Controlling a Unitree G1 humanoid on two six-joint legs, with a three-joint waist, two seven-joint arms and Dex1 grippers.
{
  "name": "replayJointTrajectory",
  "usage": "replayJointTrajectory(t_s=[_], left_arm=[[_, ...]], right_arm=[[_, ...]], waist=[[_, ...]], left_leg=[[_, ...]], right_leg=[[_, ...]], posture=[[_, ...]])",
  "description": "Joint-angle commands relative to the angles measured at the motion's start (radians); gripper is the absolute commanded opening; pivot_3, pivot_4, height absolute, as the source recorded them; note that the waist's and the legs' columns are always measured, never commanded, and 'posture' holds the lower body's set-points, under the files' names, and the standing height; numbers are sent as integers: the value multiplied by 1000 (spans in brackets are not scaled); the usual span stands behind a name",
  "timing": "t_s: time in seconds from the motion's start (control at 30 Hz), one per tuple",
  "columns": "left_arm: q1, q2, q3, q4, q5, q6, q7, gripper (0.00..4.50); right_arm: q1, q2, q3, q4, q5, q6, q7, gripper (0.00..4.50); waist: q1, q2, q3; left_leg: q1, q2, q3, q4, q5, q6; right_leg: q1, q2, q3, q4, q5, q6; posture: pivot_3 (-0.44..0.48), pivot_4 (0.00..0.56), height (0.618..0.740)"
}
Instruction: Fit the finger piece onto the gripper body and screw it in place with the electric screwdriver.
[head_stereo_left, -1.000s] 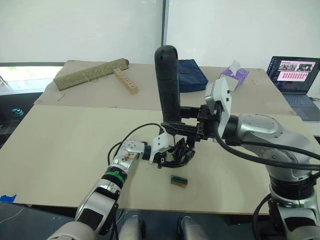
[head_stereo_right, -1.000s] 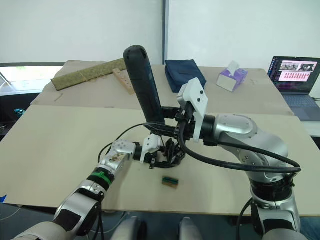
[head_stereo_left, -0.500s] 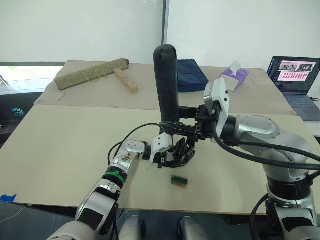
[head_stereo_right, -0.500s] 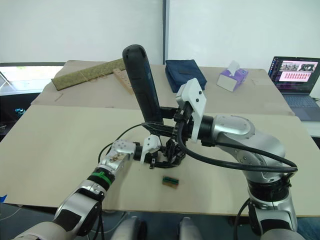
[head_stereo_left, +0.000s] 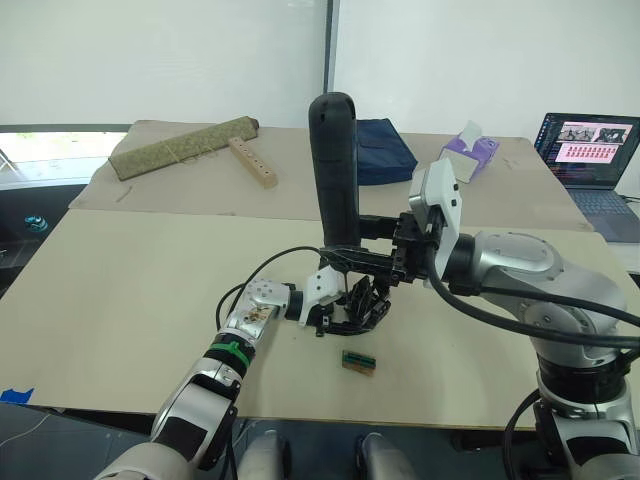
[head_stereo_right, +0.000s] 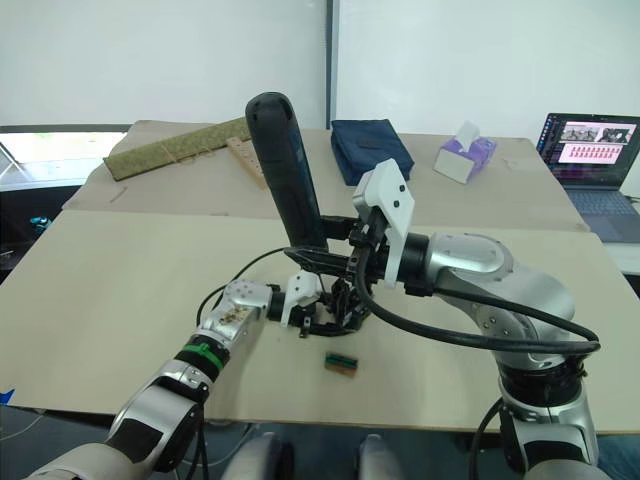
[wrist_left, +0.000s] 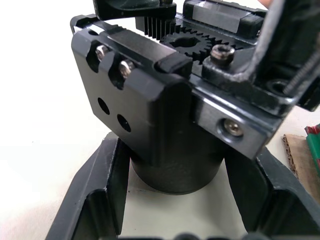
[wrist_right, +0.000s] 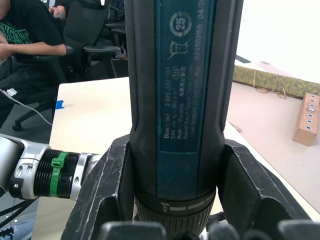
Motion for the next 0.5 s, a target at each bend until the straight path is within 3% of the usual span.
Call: replayJointTrajectory(t_s=[0.03,0.5], left_arm=[[-43,-9,12,-18,-20,-9,-4,2267],[-54,-15,12,1,-18,-20,-10,2267]], right_arm=[[1,-19,-22,-26,15,0,11,1910],[-3,-39,-9,-19,10,-7,31,1910]], waist=[[0,0,0],[2,0,0]], left_leg=[[0,0,0,0,0,0],[0,0,0,0,0,0]], right_leg=[[0,0,0,0,0,0],[0,0,0,0,0,0]], posture=[[0,150,738],[0,150,738]])
